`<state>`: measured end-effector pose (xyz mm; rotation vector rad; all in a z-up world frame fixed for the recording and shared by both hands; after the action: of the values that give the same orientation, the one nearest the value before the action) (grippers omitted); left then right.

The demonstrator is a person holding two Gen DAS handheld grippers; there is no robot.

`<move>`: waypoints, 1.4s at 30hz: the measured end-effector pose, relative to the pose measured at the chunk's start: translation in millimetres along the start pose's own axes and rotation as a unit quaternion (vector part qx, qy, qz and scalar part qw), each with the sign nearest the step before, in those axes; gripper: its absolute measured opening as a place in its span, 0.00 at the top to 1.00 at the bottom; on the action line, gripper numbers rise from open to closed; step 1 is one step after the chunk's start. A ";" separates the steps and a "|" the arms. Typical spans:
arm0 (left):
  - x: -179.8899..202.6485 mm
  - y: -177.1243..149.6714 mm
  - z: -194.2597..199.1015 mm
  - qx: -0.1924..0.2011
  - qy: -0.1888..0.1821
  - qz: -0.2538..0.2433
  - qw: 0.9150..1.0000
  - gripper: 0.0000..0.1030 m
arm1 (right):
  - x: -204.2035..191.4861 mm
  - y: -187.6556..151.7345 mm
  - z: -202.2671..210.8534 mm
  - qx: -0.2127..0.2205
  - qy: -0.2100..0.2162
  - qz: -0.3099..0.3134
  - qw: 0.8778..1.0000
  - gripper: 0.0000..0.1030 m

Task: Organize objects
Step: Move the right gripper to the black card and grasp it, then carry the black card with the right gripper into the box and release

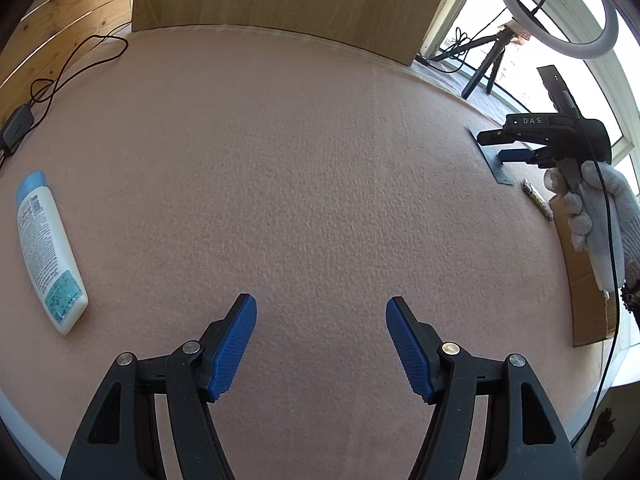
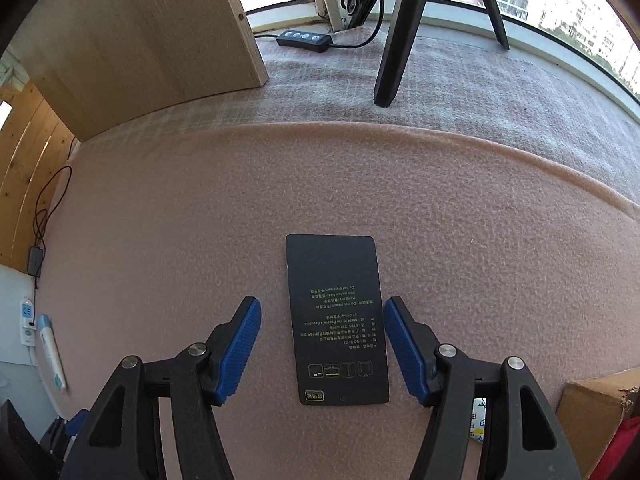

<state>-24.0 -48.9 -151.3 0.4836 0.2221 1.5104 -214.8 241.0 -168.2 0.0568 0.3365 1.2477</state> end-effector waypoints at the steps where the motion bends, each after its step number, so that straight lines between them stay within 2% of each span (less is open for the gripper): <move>1: -0.7 -0.4 0.6 0.000 0.001 0.000 1.000 0.31 | -3.2 -2.5 -1.4 0.002 -0.016 0.011 1.000 0.41; 5: -1.5 1.7 4.7 0.002 0.002 0.001 1.000 0.31 | -9.7 -11.6 -3.0 0.009 -0.059 0.030 0.998 0.43; 7: -2.3 2.7 6.8 0.004 0.002 0.002 1.000 0.31 | -10.0 -14.2 -1.4 0.015 -0.072 0.033 0.997 0.52; 8: -2.2 3.4 7.8 0.004 0.003 0.002 1.000 0.31 | -9.8 -15.7 0.3 0.017 -0.070 0.031 0.997 0.56; 13: -6.0 2.9 15.4 0.006 0.006 0.002 1.000 0.31 | -2.4 -27.5 8.3 0.017 -0.043 0.010 0.999 0.56; 16: -9.6 3.5 20.2 0.009 0.011 0.003 1.000 0.31 | 2.0 -38.9 20.0 0.014 -0.012 -0.010 1.000 0.56; 23: -16.6 8.2 30.1 0.017 0.017 0.008 1.000 0.31 | 21.3 -70.1 82.5 0.052 0.015 -0.014 0.998 0.56; 27: -16.5 11.1 36.0 0.023 0.019 0.006 1.000 0.31 | 45.0 -89.6 119.9 0.083 0.007 -0.012 0.996 0.56; 31: -11.1 12.8 36.5 0.024 0.017 0.000 1.000 0.31 | 80.2 -110.8 156.0 0.100 0.006 -0.042 0.994 0.56; 35: 1.0 12.1 36.4 0.023 0.015 -0.012 1.000 0.31 | 116.1 -128.3 172.6 0.111 -0.009 -0.077 0.991 0.56; 42: 43.3 13.8 29.8 0.018 -0.005 -0.045 0.999 0.31 | 173.0 -158.4 194.1 0.124 -0.050 -0.122 0.984 0.56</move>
<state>-20.8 -11.3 -112.1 0.5034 0.2606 1.4177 32.9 378.9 -57.5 0.2825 0.3974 0.9517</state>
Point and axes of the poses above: each gripper's, at about its wrist camera, not at the fingertips, and z roughly against the way its jaws point, x to its right, y to its top, the point moved 6 cm from there along -z, roughly the way its jaws point, and after that the axes turned 11 degrees about -z, right-handed, at the moved point
